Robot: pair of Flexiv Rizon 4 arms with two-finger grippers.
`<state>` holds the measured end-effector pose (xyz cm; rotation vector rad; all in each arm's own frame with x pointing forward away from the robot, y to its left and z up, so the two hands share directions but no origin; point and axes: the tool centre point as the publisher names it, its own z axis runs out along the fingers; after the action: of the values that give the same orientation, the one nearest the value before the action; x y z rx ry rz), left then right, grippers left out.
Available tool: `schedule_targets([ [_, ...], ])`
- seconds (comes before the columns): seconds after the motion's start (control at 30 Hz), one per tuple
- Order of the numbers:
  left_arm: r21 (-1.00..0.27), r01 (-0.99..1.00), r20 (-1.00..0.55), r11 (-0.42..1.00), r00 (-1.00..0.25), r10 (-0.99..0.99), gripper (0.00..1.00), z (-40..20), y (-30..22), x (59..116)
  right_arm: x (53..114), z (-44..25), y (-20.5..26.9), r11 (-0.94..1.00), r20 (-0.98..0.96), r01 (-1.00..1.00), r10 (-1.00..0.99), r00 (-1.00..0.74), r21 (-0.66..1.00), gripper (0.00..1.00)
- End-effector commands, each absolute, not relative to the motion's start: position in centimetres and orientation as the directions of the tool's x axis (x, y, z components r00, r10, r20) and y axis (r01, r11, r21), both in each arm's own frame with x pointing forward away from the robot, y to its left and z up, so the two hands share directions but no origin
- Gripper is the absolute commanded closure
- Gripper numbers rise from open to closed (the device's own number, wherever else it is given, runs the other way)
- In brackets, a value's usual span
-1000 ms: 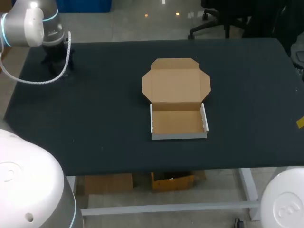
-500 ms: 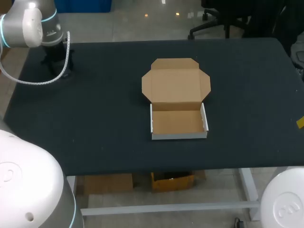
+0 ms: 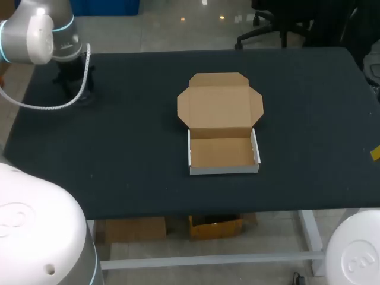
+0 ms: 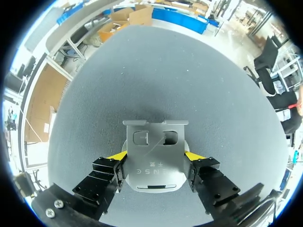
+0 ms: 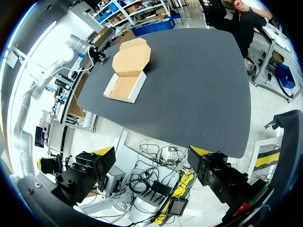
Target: Assemble the packaging by folding the flat box into shape, placing the metal phone stand inside, and closing the box properly
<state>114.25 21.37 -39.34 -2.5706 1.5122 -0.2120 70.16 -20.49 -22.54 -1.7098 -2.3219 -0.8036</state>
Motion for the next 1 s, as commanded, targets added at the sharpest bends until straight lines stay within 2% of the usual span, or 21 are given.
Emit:
schedule_targets([
  [0.03, -0.232, -0.852, 0.035, -0.47, 0.476, -0.879, 1.0, -38.0, 20.7, 112.5, 70.0, -22.4, -20.5, 0.208, 0.42, 0.921, 0.841, -0.34, 0.33, 0.0],
  [1.0, -0.281, -0.915, -0.006, -0.291, 0.304, -0.953, 1.0, -32.6, 15.1, 105.0, 70.0, -22.4, -20.5, 0.208, 0.42, 0.921, 0.841, -0.34, 0.33, 0.0],
])
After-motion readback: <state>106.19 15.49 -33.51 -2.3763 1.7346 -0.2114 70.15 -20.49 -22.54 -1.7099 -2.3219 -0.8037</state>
